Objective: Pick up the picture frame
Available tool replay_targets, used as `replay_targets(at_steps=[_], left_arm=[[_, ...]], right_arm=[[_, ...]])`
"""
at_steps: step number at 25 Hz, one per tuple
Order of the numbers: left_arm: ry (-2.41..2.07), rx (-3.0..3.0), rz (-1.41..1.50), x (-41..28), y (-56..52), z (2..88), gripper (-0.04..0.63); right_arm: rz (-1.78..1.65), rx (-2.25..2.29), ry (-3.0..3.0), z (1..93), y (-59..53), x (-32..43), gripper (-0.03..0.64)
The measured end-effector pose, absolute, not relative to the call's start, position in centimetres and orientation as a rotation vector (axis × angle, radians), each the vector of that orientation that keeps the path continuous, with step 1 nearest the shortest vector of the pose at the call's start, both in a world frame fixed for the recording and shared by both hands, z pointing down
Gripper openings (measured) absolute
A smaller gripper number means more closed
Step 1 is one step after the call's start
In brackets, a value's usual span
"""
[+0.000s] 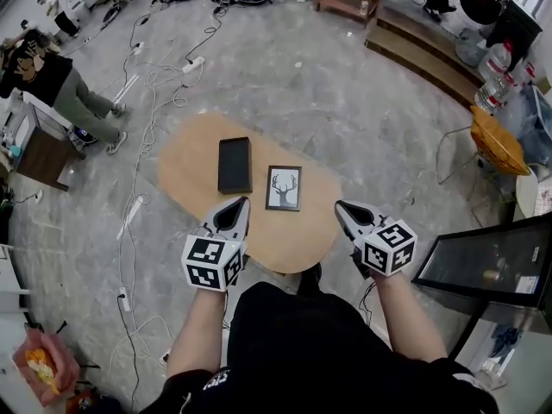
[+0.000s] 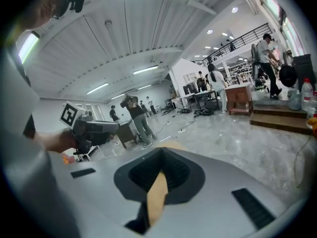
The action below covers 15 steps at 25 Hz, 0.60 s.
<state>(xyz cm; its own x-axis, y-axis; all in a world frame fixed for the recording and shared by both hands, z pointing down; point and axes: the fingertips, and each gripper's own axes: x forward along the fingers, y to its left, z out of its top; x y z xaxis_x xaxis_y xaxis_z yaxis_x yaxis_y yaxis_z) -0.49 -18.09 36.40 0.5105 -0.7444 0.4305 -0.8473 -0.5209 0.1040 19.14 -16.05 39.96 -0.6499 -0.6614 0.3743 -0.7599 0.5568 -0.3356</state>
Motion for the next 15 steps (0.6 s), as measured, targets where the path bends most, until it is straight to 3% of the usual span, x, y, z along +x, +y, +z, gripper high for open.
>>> replay_targets(at_steps=[15], left_arm=[[-1.264, 2.364, 0.424, -7.6, -24.3, 42.8, 0.009]], right_arm=[[0.734, 1.143, -2.469, 42.9, -21.2, 11.4, 0.005]])
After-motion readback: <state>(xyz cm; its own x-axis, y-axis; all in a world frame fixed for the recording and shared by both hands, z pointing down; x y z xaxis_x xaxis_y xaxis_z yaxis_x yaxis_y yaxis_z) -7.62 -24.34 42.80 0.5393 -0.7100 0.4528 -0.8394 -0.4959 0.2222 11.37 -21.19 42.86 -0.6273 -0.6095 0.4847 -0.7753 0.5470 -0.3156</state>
